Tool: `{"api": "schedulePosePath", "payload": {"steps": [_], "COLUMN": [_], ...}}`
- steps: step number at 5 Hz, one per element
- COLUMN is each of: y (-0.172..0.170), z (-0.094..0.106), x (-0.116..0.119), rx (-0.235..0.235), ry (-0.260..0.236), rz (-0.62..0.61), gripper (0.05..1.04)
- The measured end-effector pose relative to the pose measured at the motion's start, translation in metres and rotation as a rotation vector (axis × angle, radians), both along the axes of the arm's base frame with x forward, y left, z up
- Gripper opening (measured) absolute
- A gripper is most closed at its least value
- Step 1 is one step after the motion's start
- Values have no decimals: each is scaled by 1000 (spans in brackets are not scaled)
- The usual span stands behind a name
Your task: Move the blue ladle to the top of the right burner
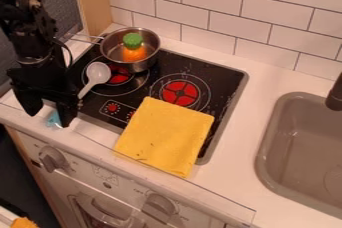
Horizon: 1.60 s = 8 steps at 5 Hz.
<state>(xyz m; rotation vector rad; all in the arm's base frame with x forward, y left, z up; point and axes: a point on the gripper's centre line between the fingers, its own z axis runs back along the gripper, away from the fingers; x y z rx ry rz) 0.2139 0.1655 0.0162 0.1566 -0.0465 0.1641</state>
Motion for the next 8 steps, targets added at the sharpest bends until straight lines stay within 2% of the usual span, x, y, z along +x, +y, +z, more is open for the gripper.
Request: {"api": "schedulePosePath", "payload": {"steps": [3, 4, 6, 7, 8], "y": [9, 12, -1, -17, -40], "z": [-11, -12, -12, -9, 34], "x": [15, 20, 21, 11, 7], "rx": [4, 7, -6, -38, -45], "ry": [3, 0, -6, -21, -102], "rz": [14, 12, -8, -22, -21], "gripper": [999, 949, 413, 328, 325]}}
